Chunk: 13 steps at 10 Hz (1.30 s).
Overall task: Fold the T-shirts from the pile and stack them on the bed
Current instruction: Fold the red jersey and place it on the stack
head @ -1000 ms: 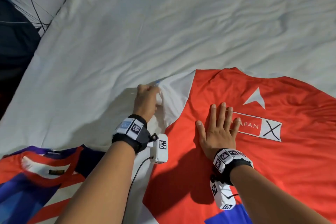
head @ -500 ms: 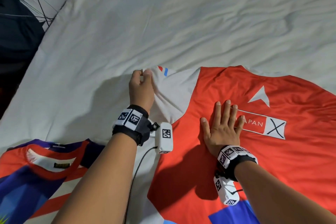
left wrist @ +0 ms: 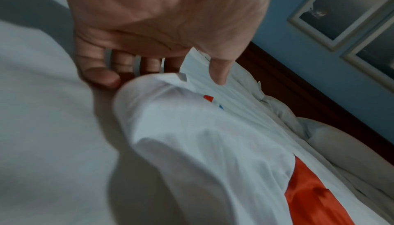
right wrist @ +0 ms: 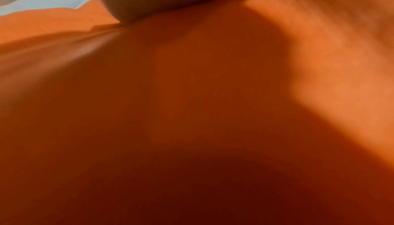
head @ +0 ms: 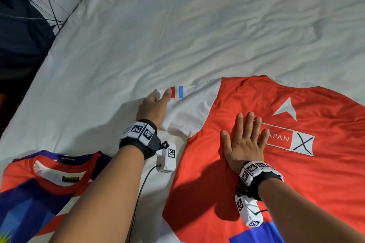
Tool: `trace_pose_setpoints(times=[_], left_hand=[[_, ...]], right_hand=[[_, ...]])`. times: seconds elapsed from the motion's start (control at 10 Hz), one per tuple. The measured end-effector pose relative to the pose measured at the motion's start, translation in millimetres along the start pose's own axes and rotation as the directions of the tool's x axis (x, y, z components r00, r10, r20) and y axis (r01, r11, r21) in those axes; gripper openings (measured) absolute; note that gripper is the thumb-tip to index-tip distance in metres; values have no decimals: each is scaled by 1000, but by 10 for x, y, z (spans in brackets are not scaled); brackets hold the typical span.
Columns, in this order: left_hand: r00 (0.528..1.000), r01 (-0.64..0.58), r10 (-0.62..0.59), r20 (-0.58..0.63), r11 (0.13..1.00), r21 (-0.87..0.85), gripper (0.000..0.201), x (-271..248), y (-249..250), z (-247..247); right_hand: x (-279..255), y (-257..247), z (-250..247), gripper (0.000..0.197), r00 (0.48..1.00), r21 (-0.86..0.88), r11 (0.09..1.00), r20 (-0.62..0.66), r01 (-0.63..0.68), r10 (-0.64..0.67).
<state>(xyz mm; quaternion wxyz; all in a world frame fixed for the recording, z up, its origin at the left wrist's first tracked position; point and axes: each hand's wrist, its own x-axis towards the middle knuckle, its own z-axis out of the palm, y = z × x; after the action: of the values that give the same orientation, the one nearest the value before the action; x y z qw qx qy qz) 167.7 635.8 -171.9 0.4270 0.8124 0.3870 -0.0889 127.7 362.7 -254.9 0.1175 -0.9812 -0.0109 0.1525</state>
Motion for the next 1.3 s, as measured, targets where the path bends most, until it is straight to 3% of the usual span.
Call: trace_pose_setpoints(times=[0.1, 0.2, 0.3, 0.4, 0.5, 0.6, 0.7, 0.8, 0.9, 1.0, 1.1, 1.2, 1.3], left_hand=[[993, -70, 59, -98, 991, -117, 40, 122, 124, 68], [962, -60, 22, -272, 989, -133, 40, 175, 232, 27], [968, 57, -59, -244, 998, -19, 55, 104, 129, -3], [990, 59, -64, -127, 997, -45, 48, -35, -87, 53], [987, -91, 59, -148, 972, -218, 41, -163, -237, 153], [945, -258, 154, -287, 893, -369, 43, -222, -294, 201], [926, -330, 189, -326, 826, -457, 41, -240, -307, 152], [920, -355, 219, -324, 814, -459, 37, -273, -317, 58], [943, -330, 257, -212, 807, -489, 36, -272, -339, 4], [949, -314, 306, -74, 905, -287, 41, -184, -450, -12], [977, -171, 183, -107, 979, 107, 37, -124, -511, -62], [979, 5, 29, -202, 986, 165, 47, -68, -356, -125], [982, -114, 138, -132, 978, 173, 41, 139, -173, -118]], right_hand=[[6, -1, -2, 80, 1000, -2, 1000, 6, 2, -2], [11, 5, 12, 80, 1000, -3, 1000, 4, 3, -3], [12, 12, 32, 80, 1000, -2, 1000, -10, 5, -5], [13, 12, 47, 79, 1000, -3, 1000, -25, 2, -2], [11, 12, 46, 79, 1000, -10, 1000, -22, 0, 0], [8, 10, 39, 79, 1000, -10, 1000, -12, -2, 2], [7, 6, 31, 79, 1000, -3, 1000, -12, 1, -1], [-5, -7, 23, 79, 1000, 5, 1000, -12, 2, -2], [-5, 5, 29, 79, 1000, 5, 1000, -19, 3, -3], [-2, 6, 33, 79, 1000, 5, 1000, -20, 4, -4], [-3, 1, 30, 79, 1000, 6, 1000, -18, 1, -1], [-1, 0, 29, 79, 1000, 7, 1000, -15, 0, 0], [5, -1, 19, 80, 1000, -1, 1000, 1, -5, 5]])
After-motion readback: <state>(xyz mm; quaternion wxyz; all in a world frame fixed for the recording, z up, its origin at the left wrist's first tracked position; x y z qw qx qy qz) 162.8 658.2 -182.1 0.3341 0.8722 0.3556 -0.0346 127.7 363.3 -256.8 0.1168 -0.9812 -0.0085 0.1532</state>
